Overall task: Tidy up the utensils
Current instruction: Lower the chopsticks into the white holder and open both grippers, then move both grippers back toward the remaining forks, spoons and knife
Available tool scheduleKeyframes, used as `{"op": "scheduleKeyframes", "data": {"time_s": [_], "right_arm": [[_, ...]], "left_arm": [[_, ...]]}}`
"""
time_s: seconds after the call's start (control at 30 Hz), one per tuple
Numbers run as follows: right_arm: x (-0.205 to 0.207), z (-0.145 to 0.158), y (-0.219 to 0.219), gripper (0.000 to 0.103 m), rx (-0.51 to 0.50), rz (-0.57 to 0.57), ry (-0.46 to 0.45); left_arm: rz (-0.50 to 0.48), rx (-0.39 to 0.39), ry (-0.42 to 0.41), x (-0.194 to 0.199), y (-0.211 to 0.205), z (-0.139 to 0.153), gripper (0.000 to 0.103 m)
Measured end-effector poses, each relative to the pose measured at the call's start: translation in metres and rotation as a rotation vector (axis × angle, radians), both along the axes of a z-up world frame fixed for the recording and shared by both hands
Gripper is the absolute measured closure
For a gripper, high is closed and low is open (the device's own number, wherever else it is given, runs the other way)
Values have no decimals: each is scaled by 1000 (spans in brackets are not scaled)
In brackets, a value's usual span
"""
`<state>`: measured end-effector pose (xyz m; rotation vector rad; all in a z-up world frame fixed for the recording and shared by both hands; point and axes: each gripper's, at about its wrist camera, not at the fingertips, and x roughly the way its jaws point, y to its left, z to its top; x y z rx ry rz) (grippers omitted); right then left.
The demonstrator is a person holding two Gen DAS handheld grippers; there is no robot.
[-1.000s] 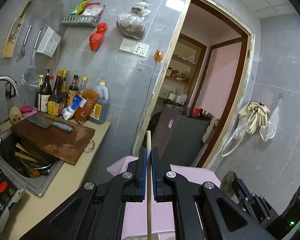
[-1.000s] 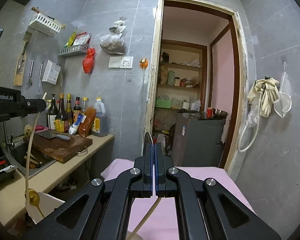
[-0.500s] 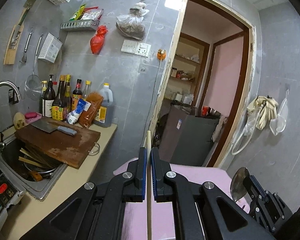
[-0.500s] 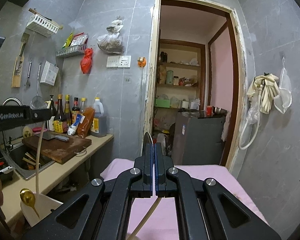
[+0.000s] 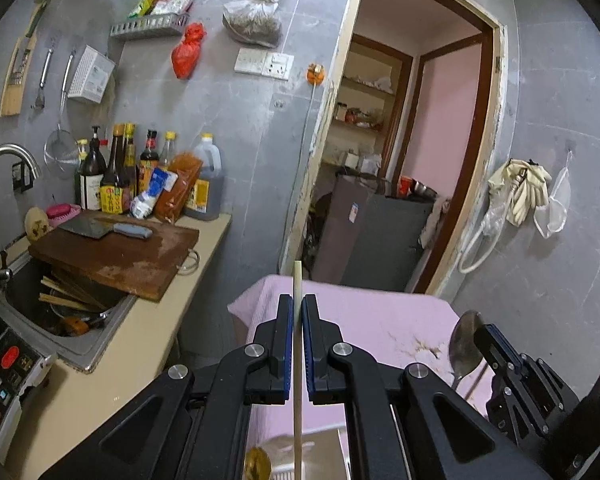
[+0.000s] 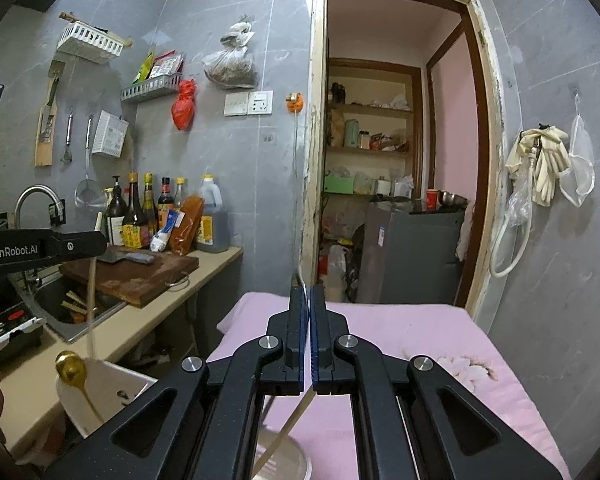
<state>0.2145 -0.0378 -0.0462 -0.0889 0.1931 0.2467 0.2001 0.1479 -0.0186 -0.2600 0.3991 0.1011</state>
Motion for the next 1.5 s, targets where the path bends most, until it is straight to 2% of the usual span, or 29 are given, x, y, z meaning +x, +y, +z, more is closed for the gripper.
{"op": "scheduleKeyframes", "data": {"time_s": [0.03, 0.1, 0.3, 0.33, 0.4, 0.47, 0.53, 0.6, 0.67, 0.7, 0.77, 0.93, 1.07, 1.2, 1.3, 1.5], "right_arm": [[-2, 0, 0, 97, 0, 5, 3], [-5, 1, -4, 77, 9, 12, 10], [-15, 12, -22, 61, 43, 8, 13], [-17, 16, -26, 58, 47, 3, 12], [-21, 21, -37, 46, 59, -4, 10], [-23, 30, -51, 38, 75, -16, 15], [-27, 35, -67, 30, 92, -31, 19], [-32, 39, -86, 18, 102, -48, 14], [-35, 44, -103, 12, 107, -58, 10], [-38, 45, -113, 9, 106, -66, 8], [-42, 47, -133, 5, 100, -80, 9], [-48, 47, -178, 2, 74, -121, 36], [-50, 42, -211, 2, 62, -143, 72], [-43, 30, -246, 2, 60, -157, 125], [-34, 19, -269, 2, 61, -151, 166], [-10, -14, -296, 2, 63, -96, 256]], "left_arm": [[-6, -4, 7, 0, 0, 0, 98], [-26, -15, 19, -2, 0, 0, 98], [-53, -37, 45, -5, -3, 0, 93], [-58, -40, 48, -6, -5, 1, 87], [-65, -52, 43, -8, -10, 3, 76], [-74, -67, 24, -12, -16, 6, 53], [-79, -73, 3, -15, -26, 10, 43], [-94, -61, -10, -17, -41, 13, 33], [-104, -38, -27, -19, -57, 17, 23], [-111, -24, -36, -20, -67, 18, 21], [-113, -1, -48, -23, -82, 19, 12], [-114, 34, -63, -30, -129, 16, 4], [-132, 64, -53, -33, -160, 11, 4], [-162, 80, -10, -33, -190, 2, 4], [-175, 62, 43, -31, -207, -10, 4], [-162, -36, 173, -26, -228, -46, 4]]}}
